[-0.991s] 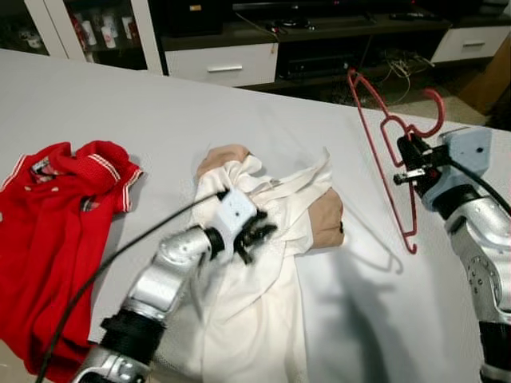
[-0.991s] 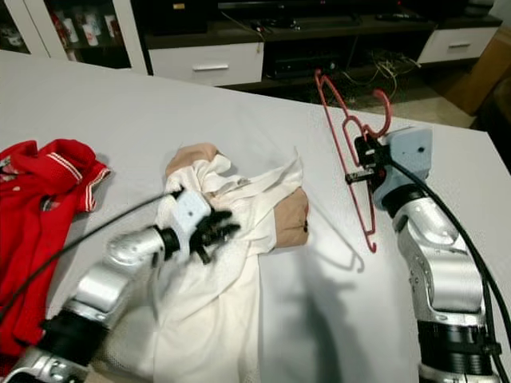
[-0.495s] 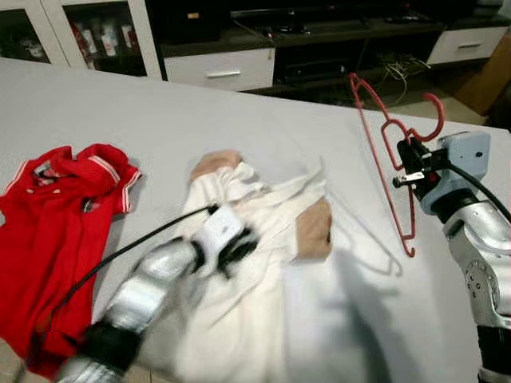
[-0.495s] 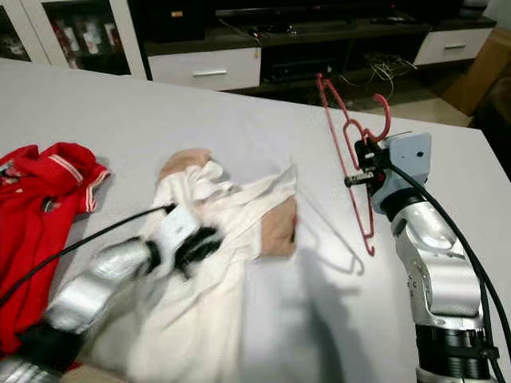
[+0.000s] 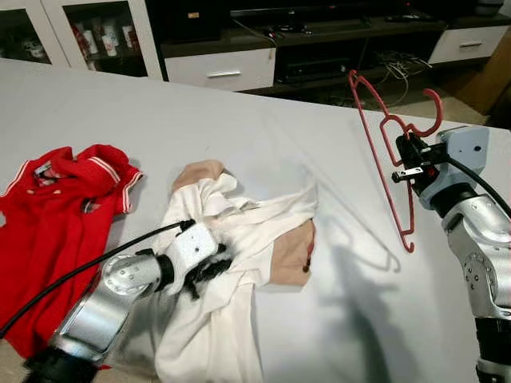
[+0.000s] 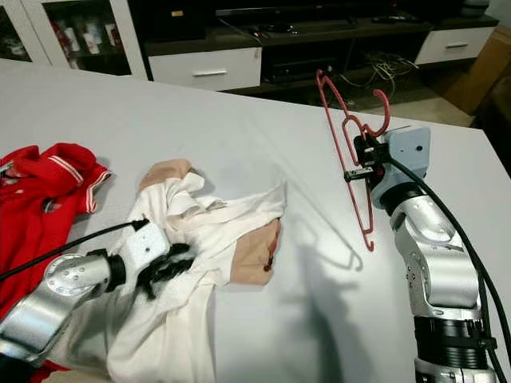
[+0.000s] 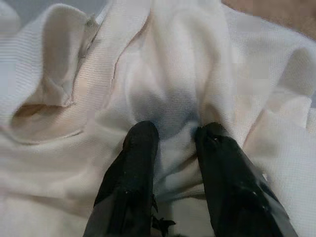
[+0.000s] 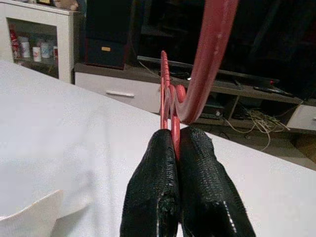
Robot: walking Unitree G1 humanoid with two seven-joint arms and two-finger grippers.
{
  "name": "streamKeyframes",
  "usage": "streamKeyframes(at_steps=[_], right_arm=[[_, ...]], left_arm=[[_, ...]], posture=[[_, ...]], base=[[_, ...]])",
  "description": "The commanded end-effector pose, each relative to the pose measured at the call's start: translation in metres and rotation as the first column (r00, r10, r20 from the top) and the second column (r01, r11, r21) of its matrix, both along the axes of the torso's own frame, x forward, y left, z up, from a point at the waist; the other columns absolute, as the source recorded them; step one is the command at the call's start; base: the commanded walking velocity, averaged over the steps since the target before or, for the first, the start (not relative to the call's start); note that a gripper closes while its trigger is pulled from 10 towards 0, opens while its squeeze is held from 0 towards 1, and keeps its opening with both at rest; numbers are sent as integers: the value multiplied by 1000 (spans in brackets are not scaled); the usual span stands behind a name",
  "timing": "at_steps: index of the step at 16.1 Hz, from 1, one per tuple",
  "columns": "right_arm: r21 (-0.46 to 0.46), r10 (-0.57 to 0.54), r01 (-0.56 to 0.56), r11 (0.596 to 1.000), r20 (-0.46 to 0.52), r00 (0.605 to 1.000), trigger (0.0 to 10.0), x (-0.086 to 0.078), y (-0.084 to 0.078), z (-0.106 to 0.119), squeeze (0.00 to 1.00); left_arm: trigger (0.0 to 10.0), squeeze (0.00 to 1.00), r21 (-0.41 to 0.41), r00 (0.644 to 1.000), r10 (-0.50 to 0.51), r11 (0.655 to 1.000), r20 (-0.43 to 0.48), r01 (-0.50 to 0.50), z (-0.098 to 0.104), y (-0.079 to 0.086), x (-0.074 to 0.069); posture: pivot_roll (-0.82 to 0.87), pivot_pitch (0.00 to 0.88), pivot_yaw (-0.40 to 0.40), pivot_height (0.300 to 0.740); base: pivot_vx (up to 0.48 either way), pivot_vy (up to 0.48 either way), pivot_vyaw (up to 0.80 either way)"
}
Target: Hang hanger
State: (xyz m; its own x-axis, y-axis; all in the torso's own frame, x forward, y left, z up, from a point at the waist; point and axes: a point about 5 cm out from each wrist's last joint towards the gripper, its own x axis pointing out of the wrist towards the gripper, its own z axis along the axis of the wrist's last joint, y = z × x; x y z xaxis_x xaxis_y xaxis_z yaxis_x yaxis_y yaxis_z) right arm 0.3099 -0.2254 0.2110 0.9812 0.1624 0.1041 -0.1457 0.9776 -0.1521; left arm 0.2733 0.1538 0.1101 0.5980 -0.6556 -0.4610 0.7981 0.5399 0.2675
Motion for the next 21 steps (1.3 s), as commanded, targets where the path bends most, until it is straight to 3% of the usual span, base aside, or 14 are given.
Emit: streamKeyframes(at_steps=[1,4,8,11,14,15,16,21], right_arm=[[-20,15,-15,1000,24,1000,10000,1,2,6,0],[-23,11,-11,1000,28,1000,10000,2,1,7,0],[-21,9,-9,1000,29,1000,10000,0,2,6,0],[-21,4,-4,1000,32,999,10000,-1,1,7,0],[-20,-2,3,1000,36,999,10000,-2,0,7,0],[-18,-7,7,1000,35,999,10000,-3,0,6,0],[-16,-9,9,1000,34,999,10000,-3,-1,5,0],[-10,-3,4,1000,35,999,10000,-2,2,5,0]], left_arm=[[10000,0,-49,998,45,998,38,-43,5,-1,8],[10000,0,-212,988,108,974,110,-83,27,-19,28],[10000,0,-210,986,139,971,87,-119,11,-39,46],[10000,0,-226,990,98,971,105,-73,7,-57,53],[10000,0,-131,999,43,991,14,-41,-13,-52,48],[10000,0,-31,1000,2,1000,-23,-3,-27,-45,39],[10000,0,1,999,-19,1000,-45,19,-35,-39,33],[10000,0,56,995,-88,994,-44,91,-30,-23,19]], posture=[[77,105,-20,740],[65,99,-18,740],[53,97,-13,740],[44,97,-12,740],[39,97,-7,740],[41,98,-6,740],[41,98,-6,740],[59,101,-2,740]], base=[[0,0,0],[0,0,0],[0,0,0],[0,0,0],[0,0,0],[0,0,0],[0,0,0],[0,0,0]])
